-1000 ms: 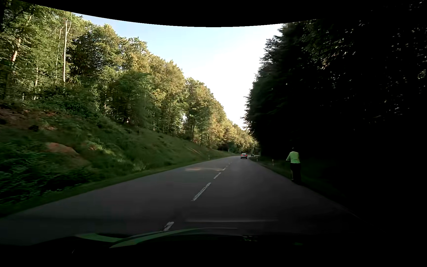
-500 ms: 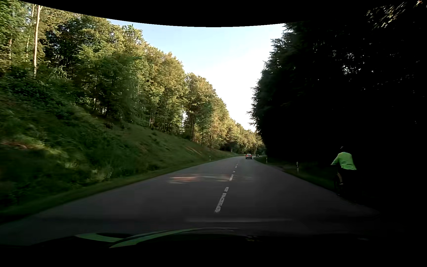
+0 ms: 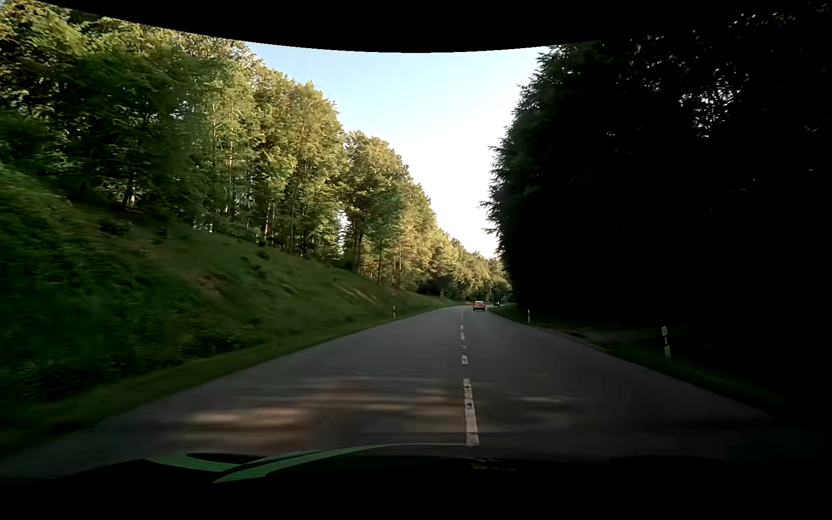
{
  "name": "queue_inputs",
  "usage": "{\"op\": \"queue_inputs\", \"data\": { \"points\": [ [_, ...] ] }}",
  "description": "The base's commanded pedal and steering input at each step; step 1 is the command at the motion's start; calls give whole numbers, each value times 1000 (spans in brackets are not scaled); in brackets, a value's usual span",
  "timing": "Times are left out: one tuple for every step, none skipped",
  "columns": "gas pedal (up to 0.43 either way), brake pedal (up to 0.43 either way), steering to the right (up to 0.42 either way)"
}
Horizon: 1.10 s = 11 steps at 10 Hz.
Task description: Follow the waypoints while adhering to traffic rules and regulations
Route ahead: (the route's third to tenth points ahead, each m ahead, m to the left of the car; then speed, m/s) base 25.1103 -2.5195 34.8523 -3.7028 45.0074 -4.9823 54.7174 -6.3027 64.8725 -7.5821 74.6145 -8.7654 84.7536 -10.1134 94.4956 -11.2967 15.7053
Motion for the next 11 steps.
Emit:
{"op": "queue_inputs", "data": {
  "points": [
    [488,0,22],
    [488,0,22],
    [488,0,23],
    [480,0,27],
    [480,0,29],
    [480,0,31],
    [480,0,31],
    [469,0,32],
    [461,0,32],
    [449,0,32],
    [441,0,31]
  ]
}}
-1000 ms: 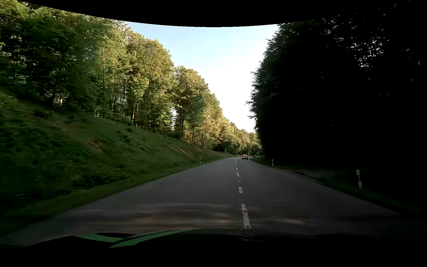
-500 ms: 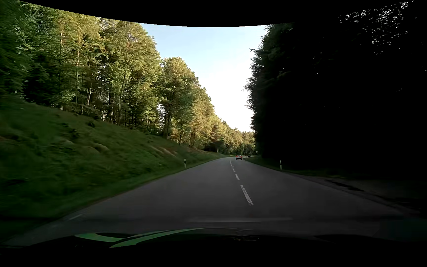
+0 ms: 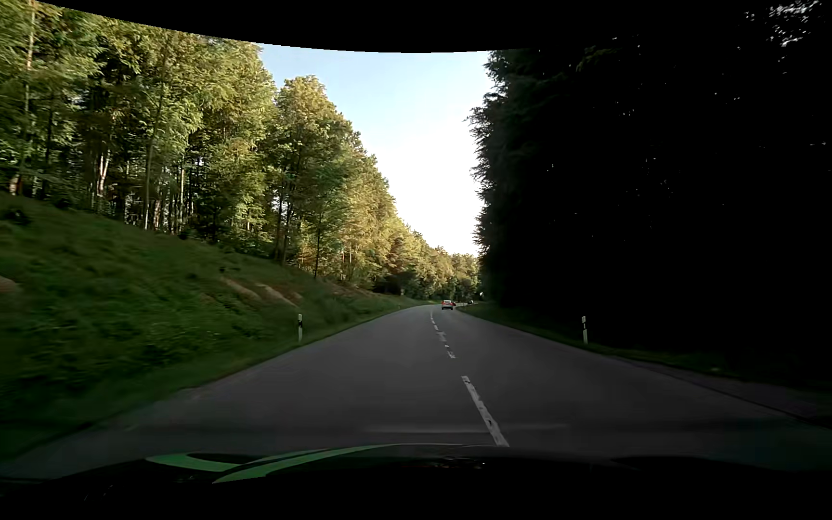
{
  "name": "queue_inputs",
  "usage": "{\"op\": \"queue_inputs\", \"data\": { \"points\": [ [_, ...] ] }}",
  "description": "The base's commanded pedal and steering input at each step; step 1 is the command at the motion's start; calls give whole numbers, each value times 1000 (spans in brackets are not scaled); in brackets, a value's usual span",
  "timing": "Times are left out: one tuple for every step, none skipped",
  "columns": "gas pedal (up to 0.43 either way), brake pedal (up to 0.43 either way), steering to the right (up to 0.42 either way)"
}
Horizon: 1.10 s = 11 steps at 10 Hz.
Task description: Follow the waypoints while adhering to traffic rules and regulations
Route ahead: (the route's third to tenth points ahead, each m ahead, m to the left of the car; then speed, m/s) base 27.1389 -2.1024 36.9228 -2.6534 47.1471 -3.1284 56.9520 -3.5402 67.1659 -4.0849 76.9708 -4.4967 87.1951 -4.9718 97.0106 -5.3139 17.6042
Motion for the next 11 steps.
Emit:
{"op": "queue_inputs", "data": {
  "points": [
    [441,0,27],
    [441,0,23],
    [441,0,21],
    [429,0,19],
    [429,0,18],
    [429,0,17],
    [429,0,16],
    [429,0,14],
    [429,0,12],
    [421,0,10],
    [398,0,6]
  ]
}}
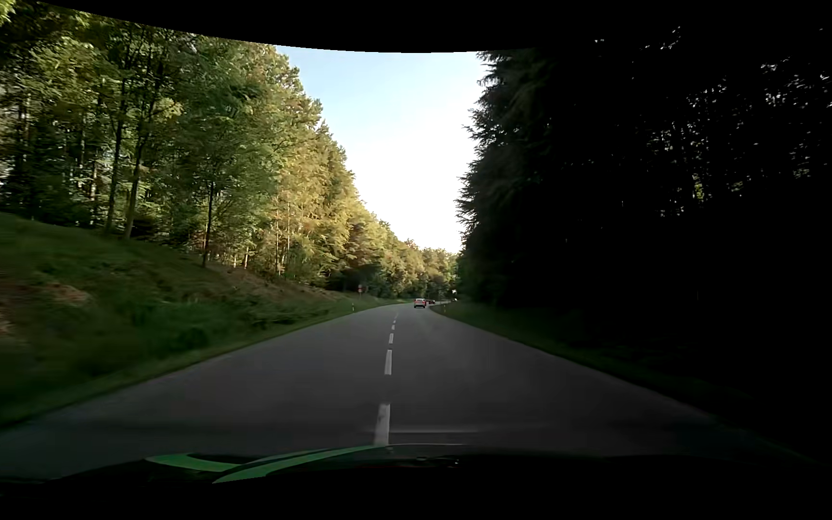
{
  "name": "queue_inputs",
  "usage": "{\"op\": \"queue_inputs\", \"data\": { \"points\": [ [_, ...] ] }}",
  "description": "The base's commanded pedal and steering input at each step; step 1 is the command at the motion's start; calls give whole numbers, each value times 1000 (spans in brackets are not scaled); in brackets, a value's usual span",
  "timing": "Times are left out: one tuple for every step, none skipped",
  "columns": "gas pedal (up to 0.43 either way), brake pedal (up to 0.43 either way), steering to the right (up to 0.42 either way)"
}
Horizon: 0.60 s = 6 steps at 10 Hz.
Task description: Follow the waypoints while adhering to traffic rules and regulations
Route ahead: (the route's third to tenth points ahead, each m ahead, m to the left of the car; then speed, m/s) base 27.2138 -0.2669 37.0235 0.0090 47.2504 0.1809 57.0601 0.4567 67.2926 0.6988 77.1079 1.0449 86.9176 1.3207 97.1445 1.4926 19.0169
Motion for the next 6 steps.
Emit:
{"op": "queue_inputs", "data": {
  "points": [
    [390,0,5],
    [350,0,4],
    [339,0,3],
    [331,0,0],
    [319,0,-3],
    [311,0,-3]
  ]
}}
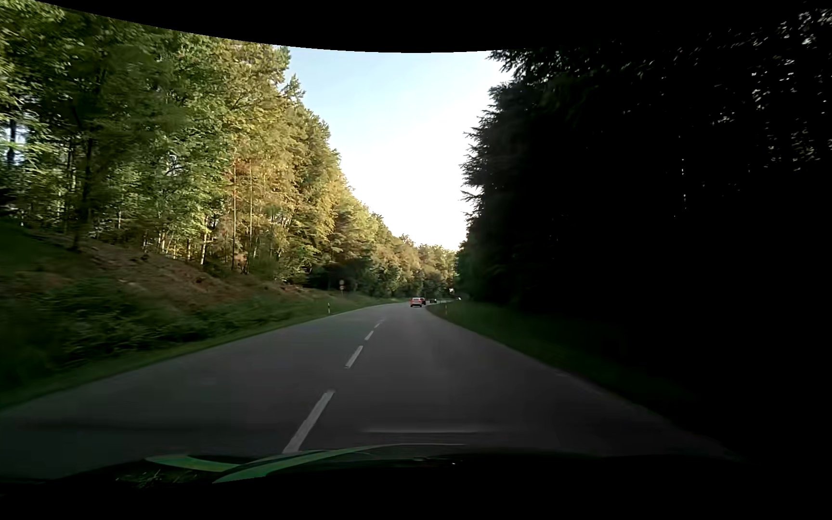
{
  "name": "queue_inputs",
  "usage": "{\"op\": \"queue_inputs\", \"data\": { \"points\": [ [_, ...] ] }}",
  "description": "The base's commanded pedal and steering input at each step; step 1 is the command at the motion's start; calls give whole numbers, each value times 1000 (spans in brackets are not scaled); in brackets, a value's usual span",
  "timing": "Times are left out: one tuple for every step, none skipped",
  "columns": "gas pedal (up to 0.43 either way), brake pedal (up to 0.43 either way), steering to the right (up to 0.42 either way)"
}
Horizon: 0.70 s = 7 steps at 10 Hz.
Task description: Follow the waypoints while adhering to traffic rules and regulations
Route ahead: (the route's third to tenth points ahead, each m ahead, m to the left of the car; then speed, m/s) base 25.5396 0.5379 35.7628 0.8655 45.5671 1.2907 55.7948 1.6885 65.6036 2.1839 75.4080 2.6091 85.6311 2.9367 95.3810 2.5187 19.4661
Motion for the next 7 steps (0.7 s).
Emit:
{"op": "queue_inputs", "data": {
  "points": [
    [268,0,-4],
    [220,0,-6],
    [209,0,-6],
    [189,0,-6],
    [177,0,-8],
    [177,0,-11],
    [169,0,-12]
  ]
}}
